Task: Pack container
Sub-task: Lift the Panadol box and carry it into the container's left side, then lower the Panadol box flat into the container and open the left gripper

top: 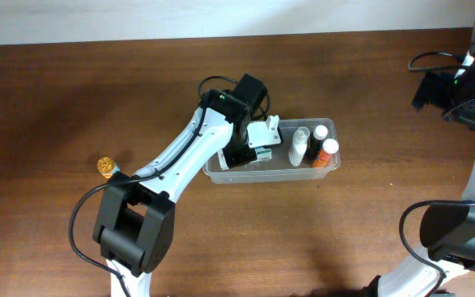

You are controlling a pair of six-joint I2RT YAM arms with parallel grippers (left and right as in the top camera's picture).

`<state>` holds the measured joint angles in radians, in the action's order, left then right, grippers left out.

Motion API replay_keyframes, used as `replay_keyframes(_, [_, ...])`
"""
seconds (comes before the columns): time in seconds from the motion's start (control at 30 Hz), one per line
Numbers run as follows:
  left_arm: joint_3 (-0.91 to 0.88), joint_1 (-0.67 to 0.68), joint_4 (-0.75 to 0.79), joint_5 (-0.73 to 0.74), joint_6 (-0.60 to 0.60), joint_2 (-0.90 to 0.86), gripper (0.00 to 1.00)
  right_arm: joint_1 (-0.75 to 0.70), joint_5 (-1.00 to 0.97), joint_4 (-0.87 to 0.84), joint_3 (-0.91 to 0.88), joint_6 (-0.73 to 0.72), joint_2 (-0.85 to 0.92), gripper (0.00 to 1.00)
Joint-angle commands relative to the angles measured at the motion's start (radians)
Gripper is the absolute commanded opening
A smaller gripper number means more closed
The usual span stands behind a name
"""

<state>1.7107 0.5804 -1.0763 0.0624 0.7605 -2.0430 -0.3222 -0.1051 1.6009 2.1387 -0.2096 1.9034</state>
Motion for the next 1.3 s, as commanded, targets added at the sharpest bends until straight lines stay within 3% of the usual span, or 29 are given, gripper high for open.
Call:
replay_keyframes(0.0, [-0.016, -0.003, 0.003, -0.002, 0.043, -0.006, 0.47, 0.000, -0.012, -0.001, -0.005, -0.009, 0.006, 0.99])
replay_keyframes(0.67, [-0.027, -0.003, 0.013, 0.005, 0.154, -0.007, 0.47, 0.000, -0.012, -0.001, -0.005, -0.009, 0.006, 0.98])
replay_keyframes(1.27, [-0.027, -0.003, 0.037, 0.004, 0.150, -0.107, 0.47, 0.000, -0.012, -0.001, -0.005, -0.009, 0.006, 0.98])
